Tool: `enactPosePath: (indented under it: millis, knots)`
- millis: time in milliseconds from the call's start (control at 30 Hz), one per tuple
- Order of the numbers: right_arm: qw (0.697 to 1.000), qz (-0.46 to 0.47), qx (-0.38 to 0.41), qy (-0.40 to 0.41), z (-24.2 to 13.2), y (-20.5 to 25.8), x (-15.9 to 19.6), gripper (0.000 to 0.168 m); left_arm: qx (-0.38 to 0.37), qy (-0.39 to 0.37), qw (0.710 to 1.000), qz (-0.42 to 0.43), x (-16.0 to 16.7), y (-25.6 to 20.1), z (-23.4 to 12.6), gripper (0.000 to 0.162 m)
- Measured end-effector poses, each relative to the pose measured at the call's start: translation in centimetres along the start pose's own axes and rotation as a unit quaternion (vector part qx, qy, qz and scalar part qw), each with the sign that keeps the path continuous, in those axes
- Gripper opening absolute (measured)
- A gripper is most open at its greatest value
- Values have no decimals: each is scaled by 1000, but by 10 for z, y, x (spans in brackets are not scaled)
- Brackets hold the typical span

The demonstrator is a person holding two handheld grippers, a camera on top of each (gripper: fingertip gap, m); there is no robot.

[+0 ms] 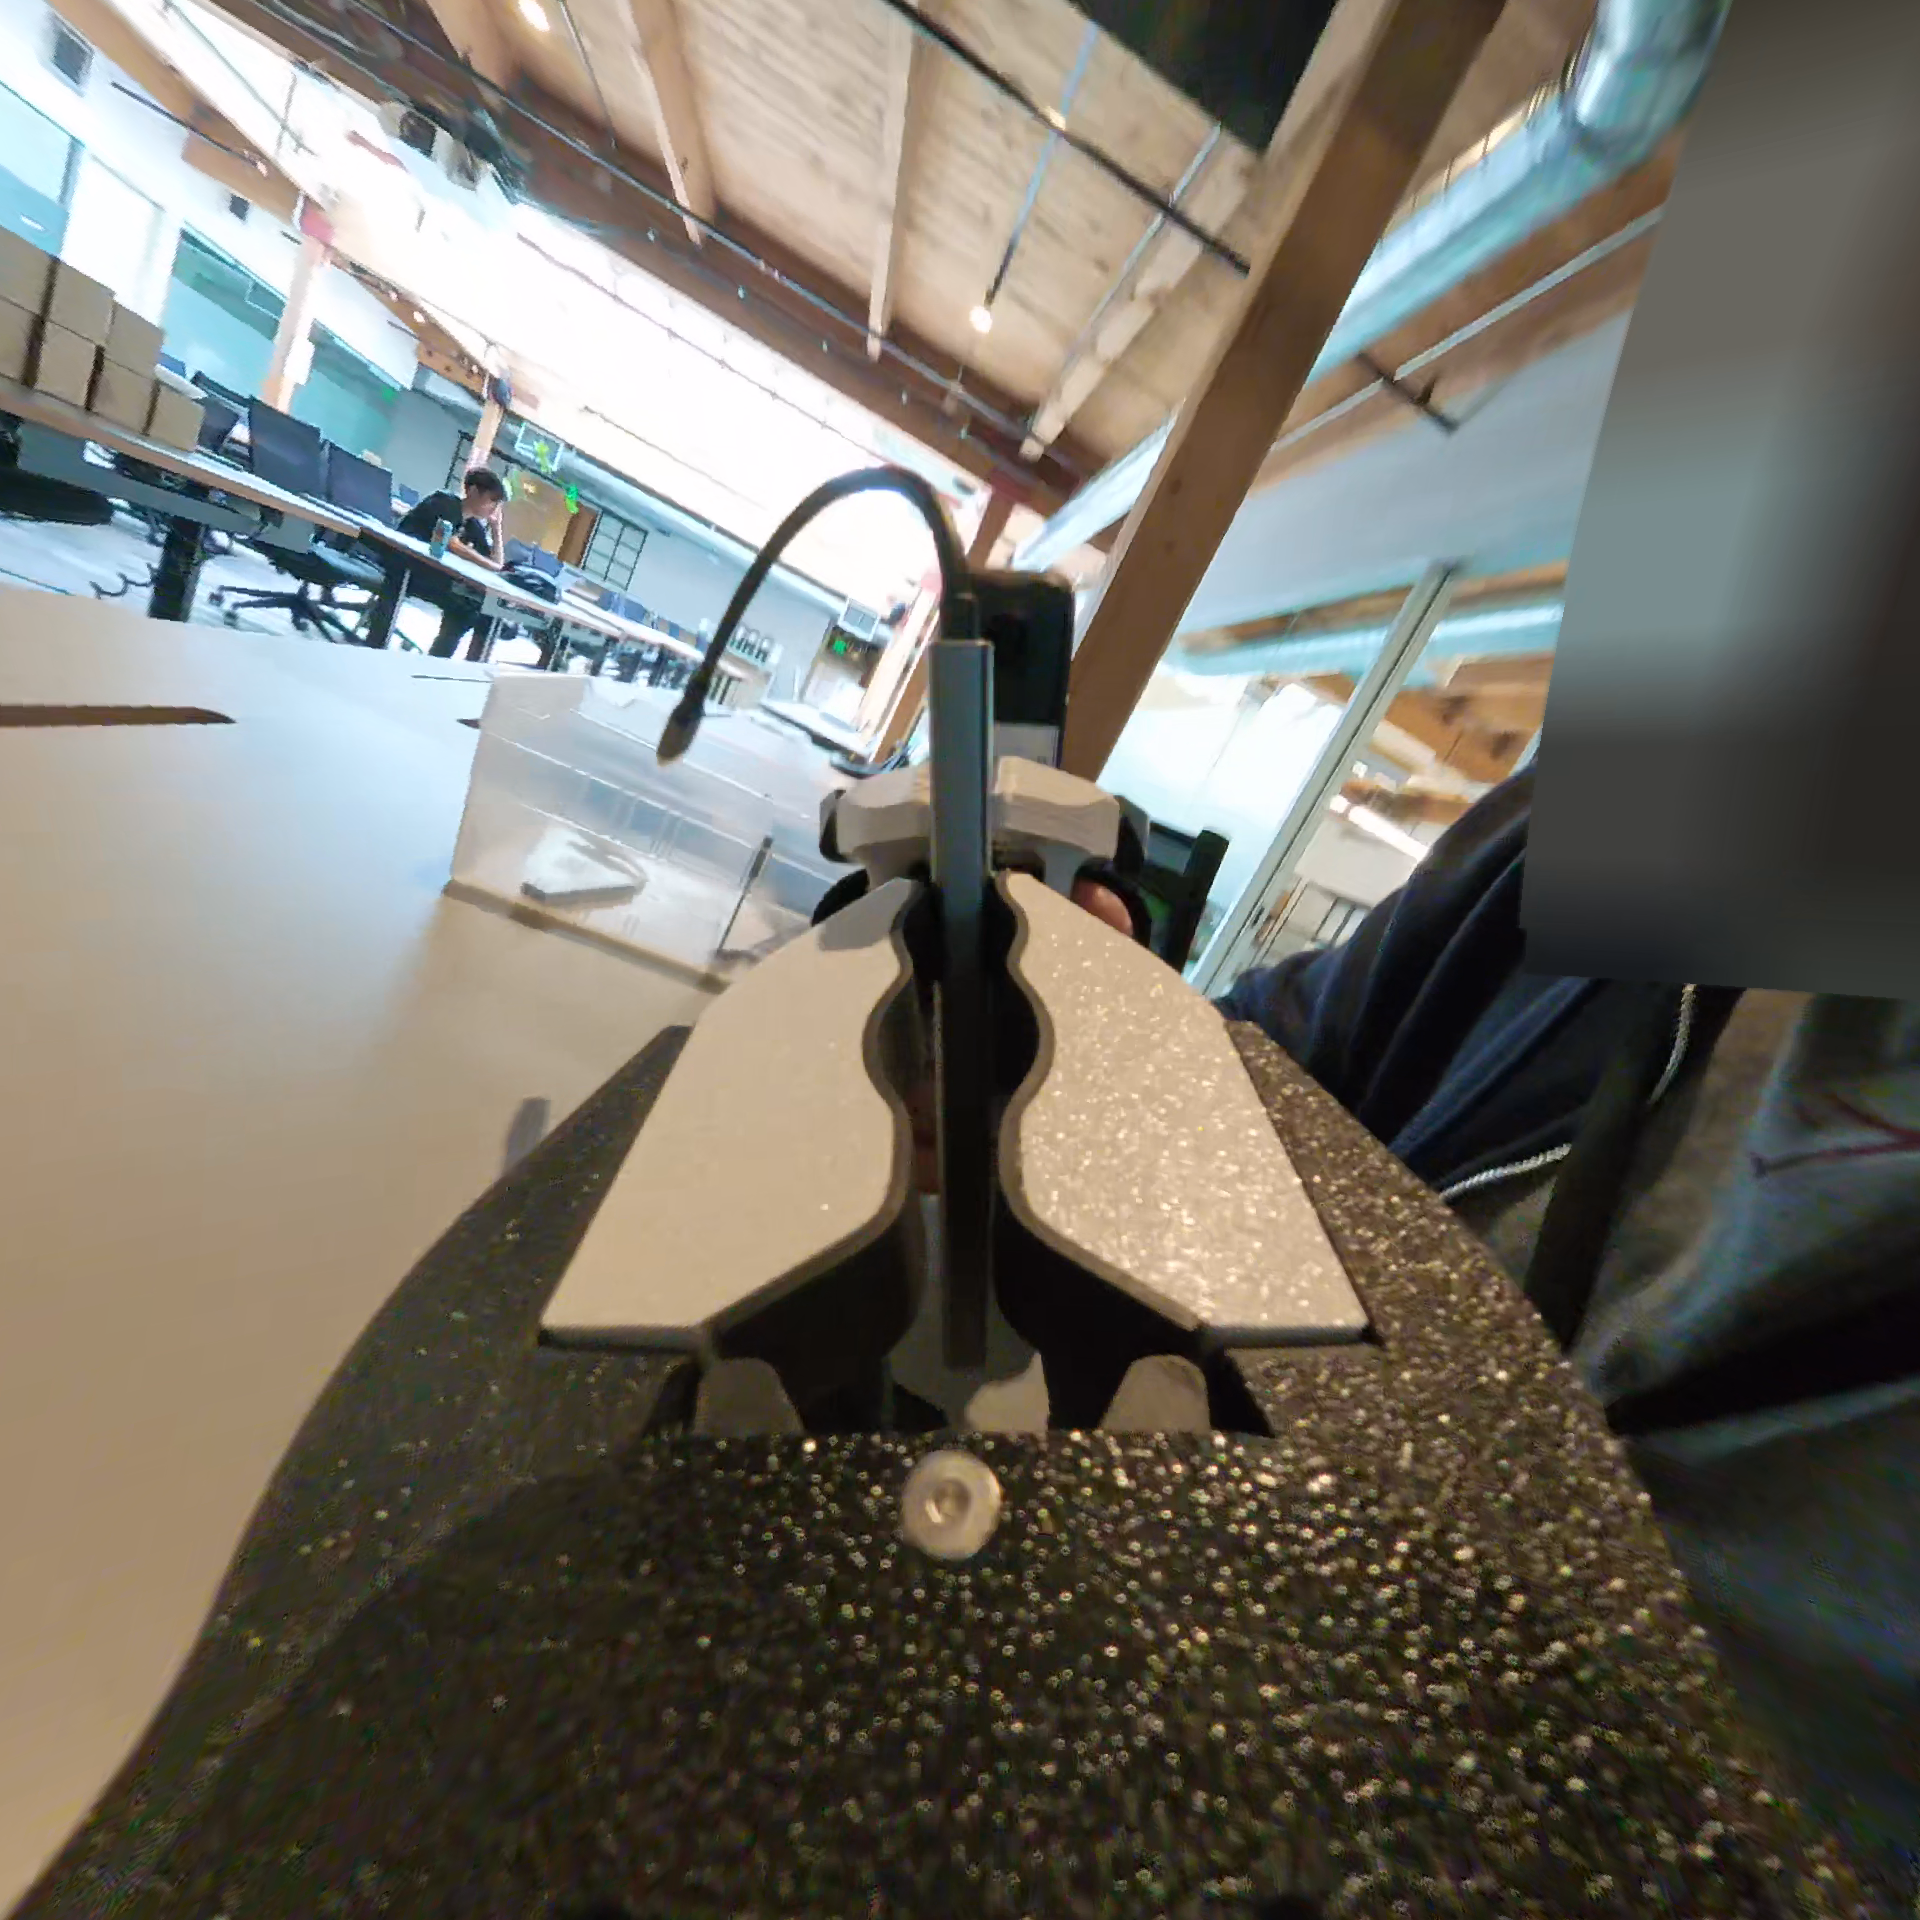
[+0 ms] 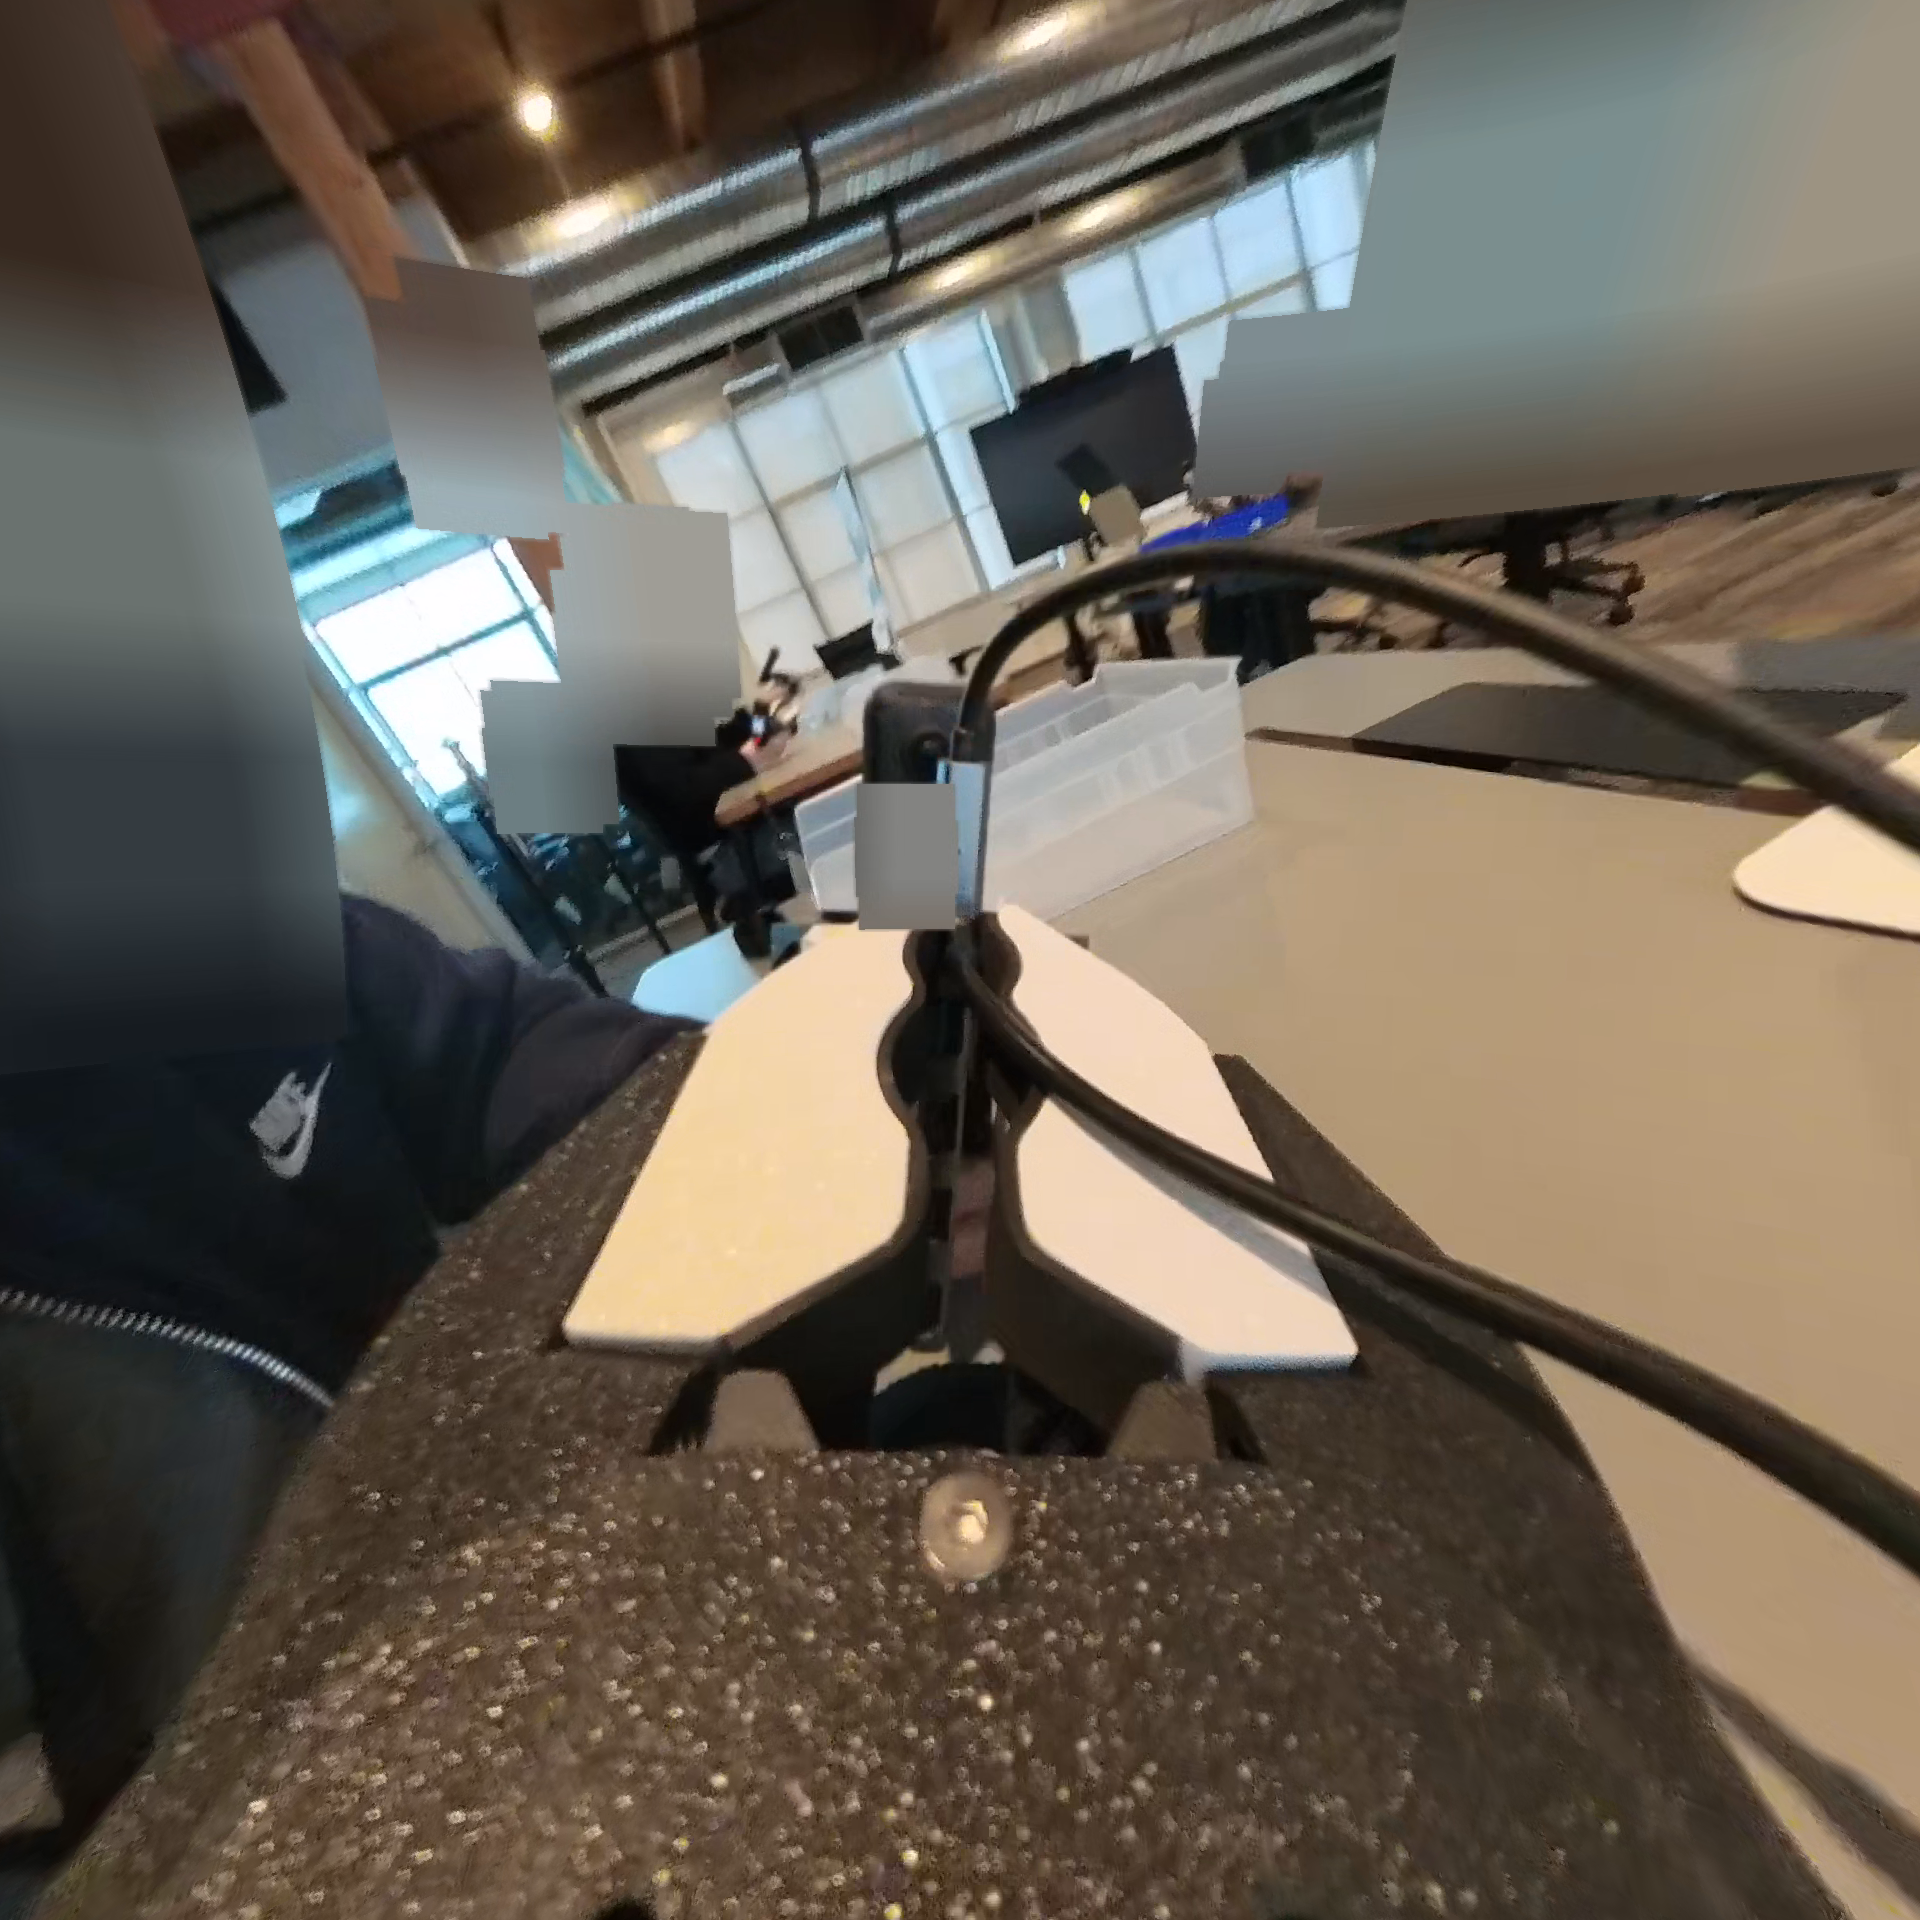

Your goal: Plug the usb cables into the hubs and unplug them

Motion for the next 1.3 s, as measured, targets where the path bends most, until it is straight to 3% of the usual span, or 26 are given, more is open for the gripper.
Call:
enactPosePath:
  millis: [133, 300, 500, 600, 700, 800, 900, 1067, 1300]
  knots:
    - [1000, -11, -7, 18, 0, 1, -1, 5, 7, 7, 1000, -10, -2, -1, 0, 10]
    - [999, 14, 9, -40, 0, 1, 1, 5, 46, -67, 985, -152, 0, -2, 0, 10]
    - [999, -31, -6, 25, 1, 4, -2, 6, 3, 25, 1000, 12, -4, -4, -2, 10]
    - [998, -37, -10, 40, 1, 6, -3, 6, 24, 12, 999, -48, -5, -6, -1, 10]
    - [1000, -4, -16, -8, 1, 7, -3, 6, 65, -38, 989, -126, -5, -8, -2, 10]
    - [999, 14, 22, -47, 1, 4, 1, 5, 58, -70, 982, -165, -3, -3, -2, 9]
    - [996, 7, 62, -61, 0, 3, 2, 5, 20, -86, 985, -146, -4, -1, -2, 9]
    - [996, 30, 69, -55, 0, 2, 1, 5, -24, -47, 997, -60, -6, -2, -2, 10]
    - [996, 27, 16, -83, -5, 12, -1, 5, 52, -89, 980, -168, -4, -13, 1, 9]
Point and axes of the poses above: each gripper's, where its closed fingertips meet, z out along the fingers, x out of its underside, y = z × x across the jaws, the point moved 3 cm from there along -z, back along the fingers, and after that the axes turned 8 degrees about -x, right-handed, at the moved point
